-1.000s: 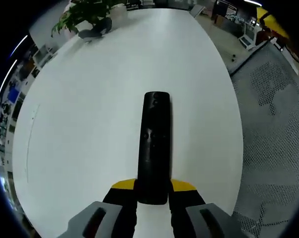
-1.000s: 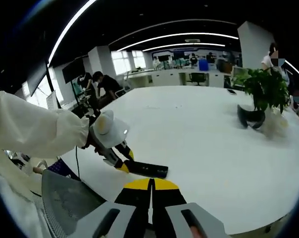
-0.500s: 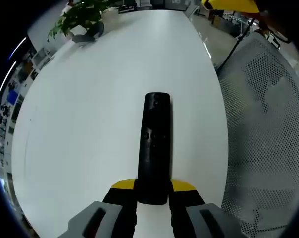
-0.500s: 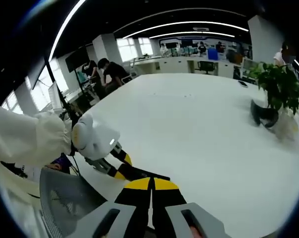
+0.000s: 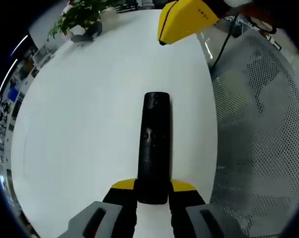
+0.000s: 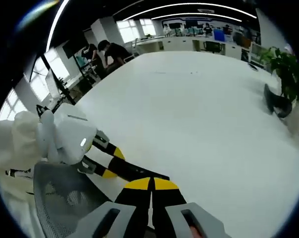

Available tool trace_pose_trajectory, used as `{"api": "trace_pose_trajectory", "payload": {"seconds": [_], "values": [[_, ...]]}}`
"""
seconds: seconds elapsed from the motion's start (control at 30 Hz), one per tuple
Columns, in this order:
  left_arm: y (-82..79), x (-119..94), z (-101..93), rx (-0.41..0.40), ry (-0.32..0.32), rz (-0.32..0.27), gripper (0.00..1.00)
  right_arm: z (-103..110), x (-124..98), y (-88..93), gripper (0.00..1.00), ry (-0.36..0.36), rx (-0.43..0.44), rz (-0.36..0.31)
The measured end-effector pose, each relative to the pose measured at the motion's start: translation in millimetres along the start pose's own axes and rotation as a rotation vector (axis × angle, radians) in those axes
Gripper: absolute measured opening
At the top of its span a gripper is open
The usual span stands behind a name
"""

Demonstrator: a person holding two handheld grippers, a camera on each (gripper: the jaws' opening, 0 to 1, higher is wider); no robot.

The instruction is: Press the specified remote control buttons in sequence, fully releasing each button before pressing the next.

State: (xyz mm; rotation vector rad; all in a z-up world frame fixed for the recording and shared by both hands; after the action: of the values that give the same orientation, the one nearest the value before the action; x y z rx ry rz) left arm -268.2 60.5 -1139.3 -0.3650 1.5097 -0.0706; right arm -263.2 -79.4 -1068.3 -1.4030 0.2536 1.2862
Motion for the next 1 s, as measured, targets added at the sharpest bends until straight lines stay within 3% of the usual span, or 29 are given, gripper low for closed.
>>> {"api": "trace_pose_trajectory", "payload": {"seconds": [0.3, 0.43, 0.7, 1.0], "values": [[2.3, -1.7, -4.6, -0.004, 0.005, -0.013, 0.24, -8.7, 24.5, 14.1, 0.0, -0.013, 0.06, 0.153], [4.3, -2.0, -3.7, -0.013, 0.012, -0.042, 0.24, -12.9, 35.1, 20.0, 0.0, -0.05, 0.141, 0.214], [5.8, -2.1, -3.6, -0.002, 0.017, -0.08, 0.24, -18.2, 46.8, 23.8, 0.0, -0.056, 0.161, 0.248], [5.3, -2.0, -2.7, -0.001, 0.026, -0.072, 0.24, -21.9, 52.7, 27.8, 0.0, -0.024, 0.136, 0.283]]}}
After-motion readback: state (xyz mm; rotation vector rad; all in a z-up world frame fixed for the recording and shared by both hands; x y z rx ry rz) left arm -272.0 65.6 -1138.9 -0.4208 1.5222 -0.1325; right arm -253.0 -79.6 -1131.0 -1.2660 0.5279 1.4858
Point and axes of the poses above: the point that each gripper's makers call its tool centre point, and the gripper's own axes: x roughly forward along the fingers, z roughly to its left, y roughly out of its underside, the point moved 6 cm from there along -x, roughly backward along the fingers
